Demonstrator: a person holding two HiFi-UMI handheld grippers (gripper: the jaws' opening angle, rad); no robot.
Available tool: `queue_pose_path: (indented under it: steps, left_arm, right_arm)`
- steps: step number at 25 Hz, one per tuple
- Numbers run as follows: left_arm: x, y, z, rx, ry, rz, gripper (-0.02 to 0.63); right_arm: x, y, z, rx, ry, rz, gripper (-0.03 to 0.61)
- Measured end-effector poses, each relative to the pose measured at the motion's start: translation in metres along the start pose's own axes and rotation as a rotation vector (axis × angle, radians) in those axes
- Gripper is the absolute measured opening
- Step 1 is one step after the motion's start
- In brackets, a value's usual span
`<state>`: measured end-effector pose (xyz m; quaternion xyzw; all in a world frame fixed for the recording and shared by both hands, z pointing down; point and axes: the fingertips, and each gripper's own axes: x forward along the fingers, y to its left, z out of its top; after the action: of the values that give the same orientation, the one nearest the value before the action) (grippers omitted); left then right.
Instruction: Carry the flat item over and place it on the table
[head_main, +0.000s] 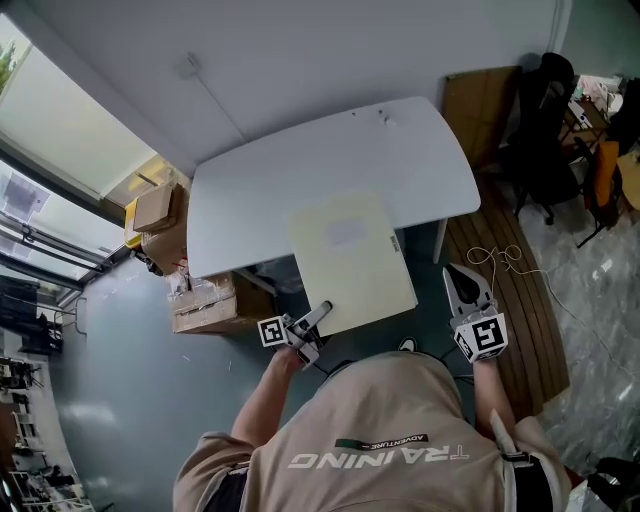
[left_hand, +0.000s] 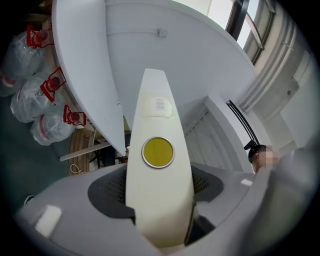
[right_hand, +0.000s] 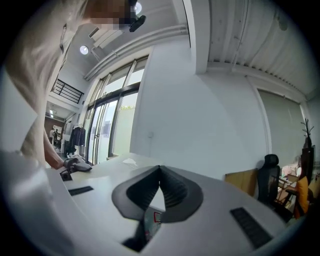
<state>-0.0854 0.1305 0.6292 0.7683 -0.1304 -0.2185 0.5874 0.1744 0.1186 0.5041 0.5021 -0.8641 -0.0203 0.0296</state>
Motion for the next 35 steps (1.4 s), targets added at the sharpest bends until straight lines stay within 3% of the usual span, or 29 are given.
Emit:
queue_pose_path:
  steps: [4,8,15,27,35]
  left_arm:
    - [0.017,0.009,-0.001,-0.005,-0.002,0.025,0.298]
    - [0.033,0.003,-0.001,0.007,-0.017,0.009,0.298]
    - [0.039,0.007,0.018,-0.049,-0.02,-0.034,0.298]
    - [0.039,0.041,0.108,-0.058,0.045,-0.029,0.298]
    - [0.023,0.081,0.143,-0.058,0.1,0.018,0.298]
  right_arm:
    - [0.006,-0.017,-0.013,0.059,-0.001,0.038,0.003]
    - [0.02,-0.036,-0.021,0.101,0.009,0.058,0.003]
    - [0.06,-0.054,-0.023,0.167,-0.009,0.042,0.003]
    - [0.172,-0.04,0.02,0.11,-0.041,-0.01,0.003]
    - [0.203,-0.021,0.007,0.076,0.037,-0.061,0.003]
